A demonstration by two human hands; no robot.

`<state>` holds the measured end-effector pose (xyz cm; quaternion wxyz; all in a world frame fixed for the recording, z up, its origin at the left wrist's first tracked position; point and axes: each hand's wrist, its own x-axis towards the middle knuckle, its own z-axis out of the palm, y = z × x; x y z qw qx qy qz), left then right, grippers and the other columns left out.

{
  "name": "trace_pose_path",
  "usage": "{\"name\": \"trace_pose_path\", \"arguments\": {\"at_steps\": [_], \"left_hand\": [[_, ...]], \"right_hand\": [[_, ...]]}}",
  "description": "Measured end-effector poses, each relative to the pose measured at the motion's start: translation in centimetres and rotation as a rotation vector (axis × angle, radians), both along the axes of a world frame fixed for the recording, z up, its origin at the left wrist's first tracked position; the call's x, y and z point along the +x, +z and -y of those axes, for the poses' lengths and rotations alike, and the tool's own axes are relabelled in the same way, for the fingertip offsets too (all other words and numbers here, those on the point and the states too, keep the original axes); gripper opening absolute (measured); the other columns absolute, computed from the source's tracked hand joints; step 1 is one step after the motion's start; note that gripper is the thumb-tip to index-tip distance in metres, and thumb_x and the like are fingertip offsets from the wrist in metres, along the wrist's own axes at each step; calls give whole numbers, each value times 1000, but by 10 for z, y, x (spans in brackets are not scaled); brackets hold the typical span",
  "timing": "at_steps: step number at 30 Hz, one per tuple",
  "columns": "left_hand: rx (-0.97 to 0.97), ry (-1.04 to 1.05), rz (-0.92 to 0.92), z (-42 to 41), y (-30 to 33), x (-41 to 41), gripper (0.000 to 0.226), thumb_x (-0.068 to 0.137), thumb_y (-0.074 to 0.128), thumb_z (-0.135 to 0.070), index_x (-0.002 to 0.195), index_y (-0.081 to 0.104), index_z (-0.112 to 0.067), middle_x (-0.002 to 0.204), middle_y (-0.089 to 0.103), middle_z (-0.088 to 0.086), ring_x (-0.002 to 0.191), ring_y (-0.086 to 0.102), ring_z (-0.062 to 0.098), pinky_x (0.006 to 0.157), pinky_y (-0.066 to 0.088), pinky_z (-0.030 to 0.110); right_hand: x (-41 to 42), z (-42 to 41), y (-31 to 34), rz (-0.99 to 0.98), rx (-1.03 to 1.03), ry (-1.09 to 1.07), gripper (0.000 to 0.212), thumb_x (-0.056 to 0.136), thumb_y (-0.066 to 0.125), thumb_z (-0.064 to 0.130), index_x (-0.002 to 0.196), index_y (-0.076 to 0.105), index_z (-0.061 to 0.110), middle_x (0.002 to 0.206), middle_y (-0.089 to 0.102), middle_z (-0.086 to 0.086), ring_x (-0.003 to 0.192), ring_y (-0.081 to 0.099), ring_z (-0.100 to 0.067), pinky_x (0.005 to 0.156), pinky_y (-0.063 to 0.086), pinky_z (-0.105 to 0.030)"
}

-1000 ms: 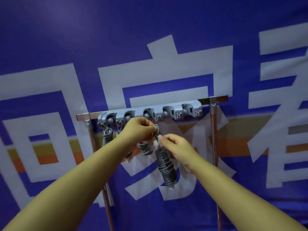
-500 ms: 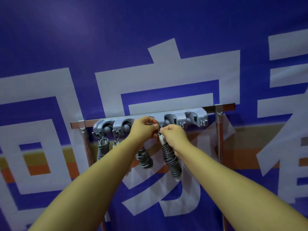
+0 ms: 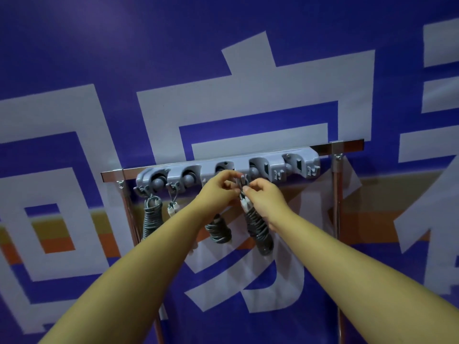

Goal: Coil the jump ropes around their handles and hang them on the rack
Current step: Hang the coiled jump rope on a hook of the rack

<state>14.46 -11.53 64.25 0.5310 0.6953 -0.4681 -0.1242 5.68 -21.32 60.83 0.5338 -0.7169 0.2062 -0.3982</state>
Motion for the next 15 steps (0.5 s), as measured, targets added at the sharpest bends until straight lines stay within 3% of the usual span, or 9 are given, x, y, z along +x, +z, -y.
{"name": "trace_pose_path", "arguments": {"at_steps": [2,4,5,7,9,12,15], "left_hand": [[-14,-16,0,-6,-6,-2,36,88,59,1,108,60,-29,89,59,11,87,62,23,82,57,40],[-42,12,1,-13,-19,-8,38,87,63,-4,113,56,-30,98,60,13,90,63,22,73,58,32],[-56,38,14,-18,-28,-13,38,87,65,-5,114,55,-30,100,61,12,89,62,21,74,58,34],[-72,62,13,-29,-59,-23,36,86,65,-4,112,53,-26,95,61,7,84,61,16,75,56,34],[-47,44,-37,-42,-105,-34,32,87,63,-1,113,52,-16,89,59,3,78,59,9,71,54,23],[138,-23,-205,-61,-193,-55,29,89,59,1,114,50,-11,83,58,2,68,59,5,64,51,20],[385,-59,-348,-83,-292,-79,27,89,59,-1,111,49,-13,77,59,1,64,57,7,64,48,22]], "right_hand": [[0,2,-5,19,-54,3,4,92,61,21,91,59,17,77,60,5,72,55,-11,71,46,-29],[-3,2,-14,28,-102,-5,10,89,65,24,96,59,21,86,63,6,82,61,-11,76,50,-28],[-5,2,-21,30,-145,-27,14,87,67,25,100,60,21,93,65,4,90,63,-13,81,51,-29],[-15,0,-47,19,-252,-107,24,85,70,28,107,64,19,105,66,-3,98,62,-16,86,50,-30],[-33,-5,-87,-11,-318,-138,29,84,70,29,110,65,17,106,64,-8,93,62,-15,83,49,-23],[-68,-16,-169,-229,-273,-6,30,85,71,24,112,64,13,103,63,-6,80,60,-12,72,44,-8],[-106,-25,-268,-540,-193,71,35,83,72,23,115,63,11,107,65,-9,76,61,-18,71,41,-7]]}}
